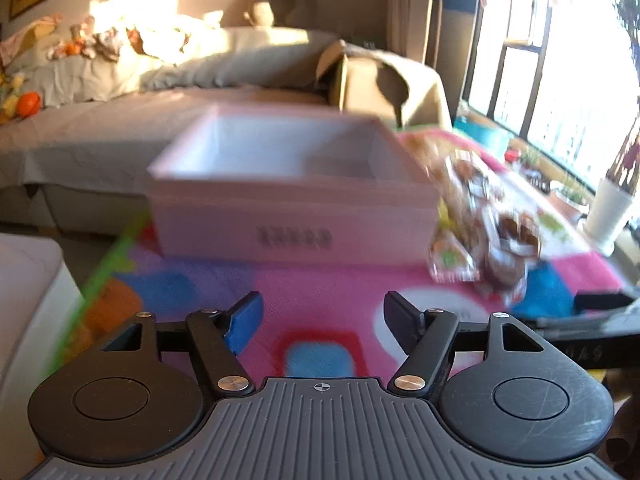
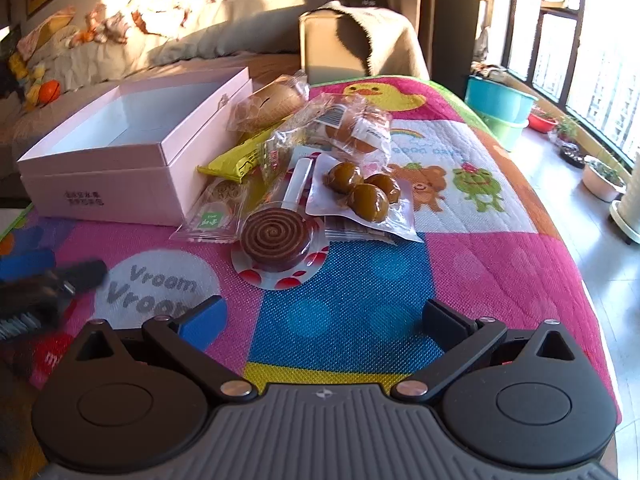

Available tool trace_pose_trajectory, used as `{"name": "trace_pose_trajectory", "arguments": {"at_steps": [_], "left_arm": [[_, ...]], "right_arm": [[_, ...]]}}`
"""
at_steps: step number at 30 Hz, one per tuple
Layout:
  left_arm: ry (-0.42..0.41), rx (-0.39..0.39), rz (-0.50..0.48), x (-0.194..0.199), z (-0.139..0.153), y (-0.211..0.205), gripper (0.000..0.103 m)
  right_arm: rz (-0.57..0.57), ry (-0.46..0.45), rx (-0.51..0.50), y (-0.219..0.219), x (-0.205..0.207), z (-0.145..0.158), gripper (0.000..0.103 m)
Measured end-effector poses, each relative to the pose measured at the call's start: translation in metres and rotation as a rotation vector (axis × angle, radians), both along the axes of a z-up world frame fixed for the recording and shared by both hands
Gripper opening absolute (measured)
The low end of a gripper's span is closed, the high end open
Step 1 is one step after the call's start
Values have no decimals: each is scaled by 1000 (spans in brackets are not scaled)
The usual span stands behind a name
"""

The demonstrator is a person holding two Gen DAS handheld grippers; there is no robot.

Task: Organize objects
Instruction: 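Move the left tool to hold the pink box rim while the right tool reaches toward the snacks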

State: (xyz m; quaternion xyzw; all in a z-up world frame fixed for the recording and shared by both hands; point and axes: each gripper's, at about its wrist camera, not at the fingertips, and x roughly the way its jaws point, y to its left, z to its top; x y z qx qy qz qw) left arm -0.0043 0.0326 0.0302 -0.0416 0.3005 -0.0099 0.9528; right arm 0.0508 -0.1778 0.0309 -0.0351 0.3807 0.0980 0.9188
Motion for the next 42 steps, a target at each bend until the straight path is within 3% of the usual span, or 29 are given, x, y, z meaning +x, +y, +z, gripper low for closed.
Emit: {"name": "trace_pose_trajectory", "arguments": {"at_steps": [3, 6, 9, 12, 16, 18, 20, 23, 30, 31, 34, 38, 42], "left_arm": [[-122, 22, 23, -3, 36, 20, 74], [-189, 108, 48, 13, 62, 39, 74], [-102, 163, 79, 52, 64, 60, 74], [26, 152, 87, 91, 49, 79, 72], [106, 64, 79, 114, 28, 90, 72], [114, 41, 67, 118, 20, 90, 67], [124, 37, 41, 119, 14, 90, 41], [139, 99, 84, 124, 7, 86, 17], [142, 82, 76, 127, 8, 91, 11], [143, 81, 75, 128, 8, 92, 11], [147, 74, 69, 128, 9, 93, 11], [145, 66, 55, 126, 10, 96, 11], [137, 61, 47, 124, 12, 97, 11]], "right_arm": [[13, 16, 0, 0, 1, 2, 103], [27, 21, 28, -4, 1, 9, 103], [1, -78, 40, -12, -5, 32, 103], [-37, -203, 12, -20, -9, 59, 103], [48, -170, 39, -29, 5, 81, 103], [80, -144, 43, -30, 14, 84, 103], [101, -135, 28, -29, 25, 84, 103], [106, -136, 24, -25, 51, 85, 103], [53, -91, 150, -5, 139, 83, 103], [65, -80, 169, 1, 152, 83, 102], [97, -19, 203, 25, 185, 76, 85], [58, 70, 176, 47, 217, 51, 80], [42, 120, 217, 42, 214, 41, 62]]}}
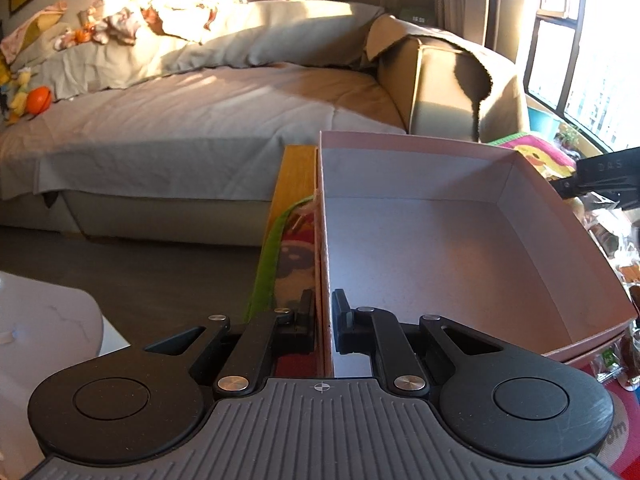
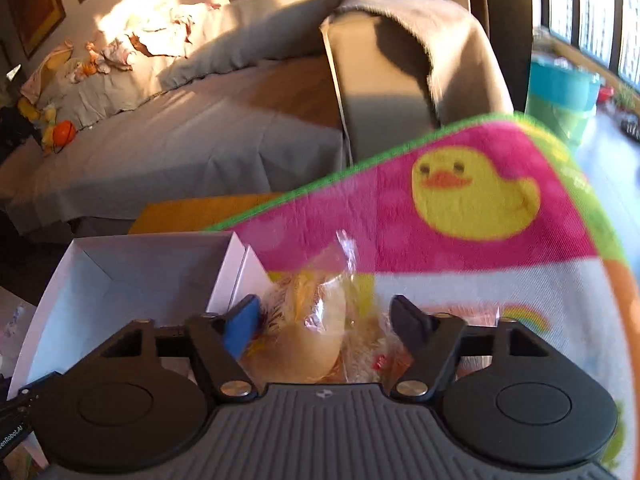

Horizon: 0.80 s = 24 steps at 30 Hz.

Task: Organize objects
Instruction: 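Move the left tool to hold the pink box rim while the right tool reaches toward the snacks, then grasp the wrapped bread bun with the right gripper and lift it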

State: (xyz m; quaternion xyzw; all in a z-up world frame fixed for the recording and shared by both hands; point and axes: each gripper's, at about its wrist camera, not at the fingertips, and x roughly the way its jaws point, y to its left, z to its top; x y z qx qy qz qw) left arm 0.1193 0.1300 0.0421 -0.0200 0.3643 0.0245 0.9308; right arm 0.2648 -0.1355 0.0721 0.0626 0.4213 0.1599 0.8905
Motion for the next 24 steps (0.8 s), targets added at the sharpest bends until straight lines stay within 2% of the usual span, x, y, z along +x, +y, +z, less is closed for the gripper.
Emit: {"name": "trace_pose_trajectory", "arguments": {"at_steps": [2, 4, 10, 15, 16, 18, 20, 24], "left_arm": [[-3, 1, -4, -1, 0, 0, 11], [-8, -1, -5, -3, 1, 0, 11], [-17, -12, -5, -6, 3, 1, 11], [-20, -19, -1, -6, 3, 1, 11], [-20, -18, -1, -6, 3, 1, 11], [-20, -18, -1, -6, 3, 1, 11], [-20, -17, 1, -6, 3, 1, 11], [-22, -7, 2, -7, 4, -1, 11]], "right_arm": [[19, 20, 31, -7, -13, 8, 51], [56, 3, 28, -12, -36, 19, 45], [84, -30, 4, -48, -118, 48, 41], [27, 23, -9, -87, -173, 42, 39], [18, 31, -32, -92, -183, 37, 40], [3, 11, -110, -96, -200, 29, 52], [15, -36, -188, -92, -212, 25, 70], [-5, -59, -181, -89, -207, 24, 76]]}}
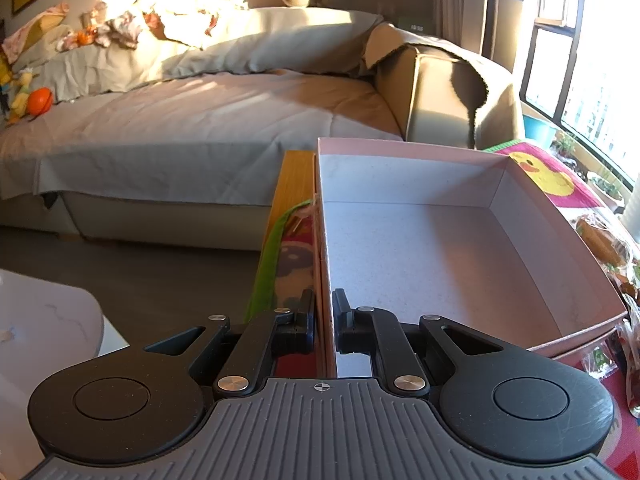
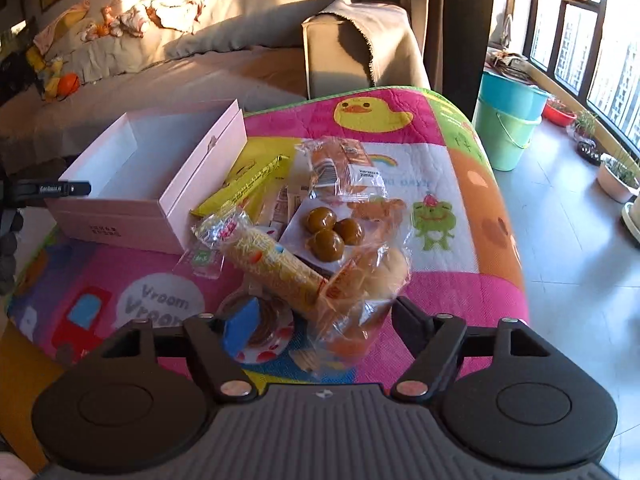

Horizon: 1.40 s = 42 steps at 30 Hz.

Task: Organize objects
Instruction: 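Grasp the wrapped bread bun with the right gripper and lift it, then carry the bread bun into the pink box and release it with the right gripper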

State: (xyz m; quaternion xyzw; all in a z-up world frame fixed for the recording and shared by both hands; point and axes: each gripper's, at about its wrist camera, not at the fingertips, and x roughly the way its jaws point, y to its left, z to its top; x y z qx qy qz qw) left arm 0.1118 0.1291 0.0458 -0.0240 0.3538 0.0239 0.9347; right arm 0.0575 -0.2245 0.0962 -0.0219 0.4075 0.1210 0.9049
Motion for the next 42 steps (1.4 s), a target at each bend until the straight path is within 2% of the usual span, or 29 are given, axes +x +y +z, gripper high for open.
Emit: {"name": "trace_pose_trajectory", "arguments": {"at_steps": [2, 7, 11, 14, 16, 18, 19, 20, 21, 22, 25, 29, 33, 37, 42], "left_arm": [[-2, 8, -3, -2, 1, -1, 11], [-5, 16, -14, -5, 3, -2, 11], [-7, 6, -8, -5, 2, -2, 11], [-10, 4, -7, -5, 2, -2, 11], [-10, 0, -7, -5, 1, -2, 11], [-10, 0, -8, -5, 1, -2, 11], [-11, 0, -7, -6, 1, -2, 11], [-11, 0, -6, -5, 1, -2, 11], [-11, 1, -6, -6, 1, -1, 11], [-10, 3, -6, -5, 1, -2, 11], [-10, 9, -3, -5, 1, -3, 11], [-7, 16, 1, -5, 1, -4, 10], [-11, 22, 10, -5, 2, -7, 10], [-27, -1, 17, -8, -1, -4, 10], [-23, -12, 5, -9, 0, -2, 11]], "right_arm": [[-41, 1, -5, -1, 11, -3, 82], [-91, 8, -7, -11, 18, -7, 85], [-146, -43, -98, -19, 9, -4, 91], [-151, -26, -123, -24, 5, -9, 96], [-184, -12, -137, -30, 5, -17, 96], [-227, 15, -110, -39, 7, -26, 96], [-240, 33, -84, -44, 9, -30, 94], [-237, 50, -58, -46, 10, -34, 86], [-219, 67, -36, -47, 10, -36, 79], [-194, 85, -24, -45, 10, -37, 64], [-138, 85, -64, -31, 2, -31, 57], [-92, 101, 5, -23, -17, -9, 55], [29, 16, 34, 7, -32, 32, 55], [140, -55, 80, 49, -16, 66, 55], [287, -155, 161, 124, 27, 106, 55]]}}
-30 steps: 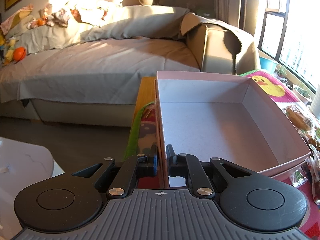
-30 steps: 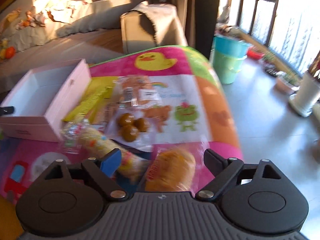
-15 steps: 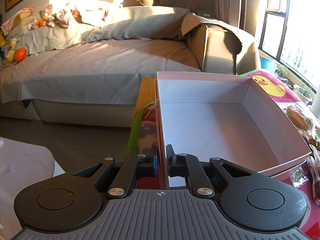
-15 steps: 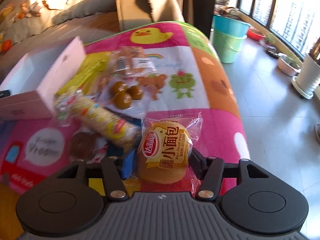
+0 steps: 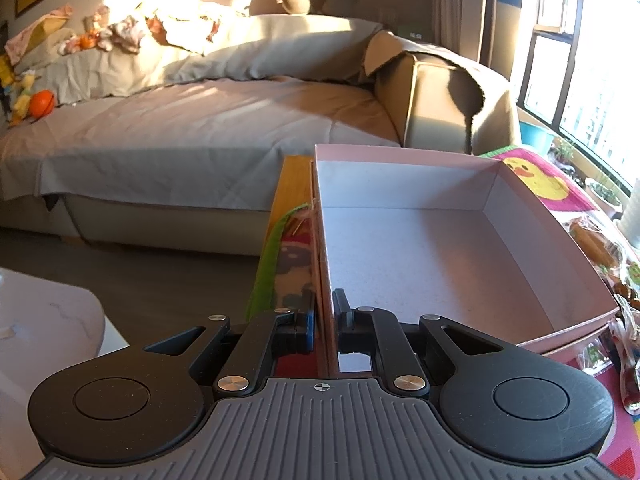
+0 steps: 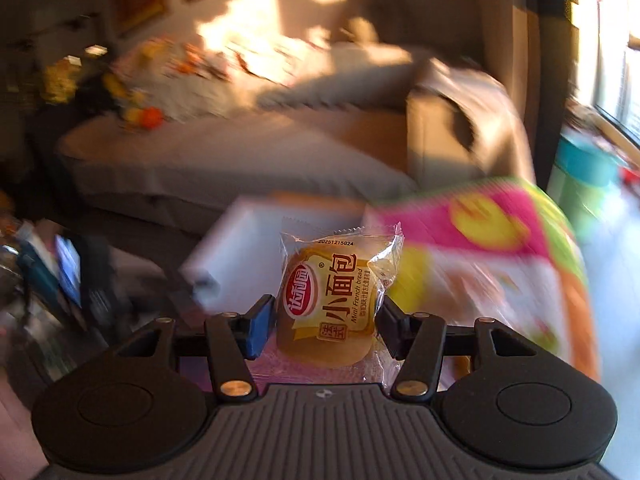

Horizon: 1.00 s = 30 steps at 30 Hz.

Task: Organize objects
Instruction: 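Carry the bread bun into the pink box and release it with the right gripper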

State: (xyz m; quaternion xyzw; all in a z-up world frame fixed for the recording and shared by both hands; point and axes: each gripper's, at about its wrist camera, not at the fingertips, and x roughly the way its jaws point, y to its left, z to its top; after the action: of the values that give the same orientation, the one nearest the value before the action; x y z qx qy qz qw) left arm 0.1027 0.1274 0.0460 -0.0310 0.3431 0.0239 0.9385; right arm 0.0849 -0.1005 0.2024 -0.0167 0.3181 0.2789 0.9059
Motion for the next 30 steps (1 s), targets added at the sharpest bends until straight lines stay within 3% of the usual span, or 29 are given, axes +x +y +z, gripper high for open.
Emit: {"name": "trace_pose_trajectory", "arguments": {"at_steps": [4, 6, 9, 16, 20, 30], "left_arm": [[1, 1, 0, -1, 0, 0, 11], [1, -1, -2, 0, 0, 0, 11], [1, -12, -6, 0, -1, 1, 12], [-3, -16, -6, -1, -2, 1, 12], [-2, -19, -2, 0, -1, -2, 12], [7, -3, 10, 2, 0, -2, 12]], "right_arm": [[64, -19, 65, 63, 47, 7, 59], [54, -24, 51, 84, 61, 0, 73], [38, -43, 4, 93, 64, -10, 75], [-95, -167, -98, 43, 34, -31, 103], [-179, -210, -168, 1, 11, -49, 103], [-320, -38, -228, -91, -31, -88, 103]]}}
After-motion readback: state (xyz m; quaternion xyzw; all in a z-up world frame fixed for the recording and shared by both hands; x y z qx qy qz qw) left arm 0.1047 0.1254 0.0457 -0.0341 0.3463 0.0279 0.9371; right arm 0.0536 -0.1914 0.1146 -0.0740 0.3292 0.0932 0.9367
